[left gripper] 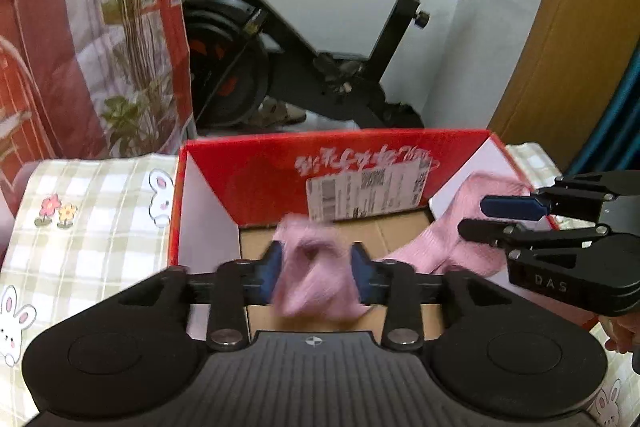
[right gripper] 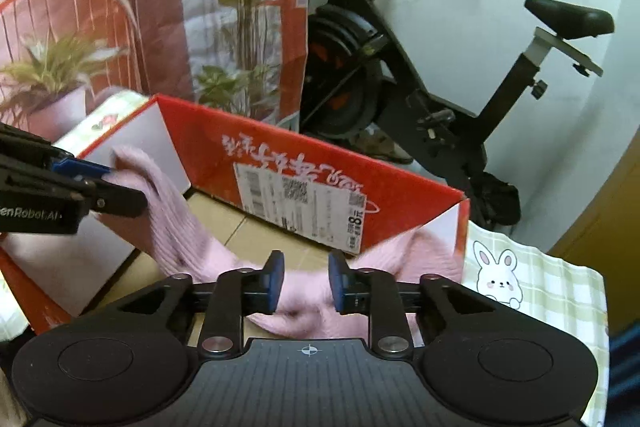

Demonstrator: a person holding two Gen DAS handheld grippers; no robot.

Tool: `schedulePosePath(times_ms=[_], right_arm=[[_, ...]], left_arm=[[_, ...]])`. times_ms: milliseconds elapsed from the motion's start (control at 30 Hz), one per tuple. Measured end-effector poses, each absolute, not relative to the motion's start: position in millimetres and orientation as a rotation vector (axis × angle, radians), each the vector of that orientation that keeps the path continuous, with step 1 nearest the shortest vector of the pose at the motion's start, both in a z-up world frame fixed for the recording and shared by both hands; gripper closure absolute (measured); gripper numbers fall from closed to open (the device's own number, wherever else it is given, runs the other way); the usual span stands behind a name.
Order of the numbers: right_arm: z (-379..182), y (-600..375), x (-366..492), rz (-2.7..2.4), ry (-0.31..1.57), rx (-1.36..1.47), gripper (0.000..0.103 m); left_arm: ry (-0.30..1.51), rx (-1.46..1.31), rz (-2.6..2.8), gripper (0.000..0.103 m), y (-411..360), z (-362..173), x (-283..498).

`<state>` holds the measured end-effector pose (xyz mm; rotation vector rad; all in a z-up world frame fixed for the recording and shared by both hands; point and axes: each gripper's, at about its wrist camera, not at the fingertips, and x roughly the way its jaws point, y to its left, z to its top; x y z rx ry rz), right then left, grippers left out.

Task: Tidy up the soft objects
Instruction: 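Lower the pink towel into the red box and open both grippers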

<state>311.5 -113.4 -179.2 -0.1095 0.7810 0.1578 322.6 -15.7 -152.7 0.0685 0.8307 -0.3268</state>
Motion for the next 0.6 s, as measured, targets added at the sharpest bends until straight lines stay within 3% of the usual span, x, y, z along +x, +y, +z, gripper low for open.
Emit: schedulePosePath(times_ms=[167,233,300,367,600], right_arm=[[-166.6,-121.5,298.8,0.145,0.730,-0.071,0.041],[-160.3,-124.4,294.1,0.138,0.718,-0.041,0.027],[-152.9,-126.0,286.9,0.128,0.698,-0.019,0.013],[-145.5,-127.4,279.1,0.116,0.677,-0.006,0.002],[-127.9,-131.5,246.8,0.083,0.618,0.069,0.000]], left_arm=[[0.778,0.053,-0.333,0.035,-13.1,-136.9,310.7],[0.753,0.063,-0.330,0.018,-12.2,-130.6,303.6],[0.726,0.062,-0.324,0.008,-9.7,-123.2,295.9],[0.712,0.053,-0.321,0.006,-6.7,-115.8,289.6],[0.668,0.059,-0.292,0.003,3.7,-94.8,259.8]])
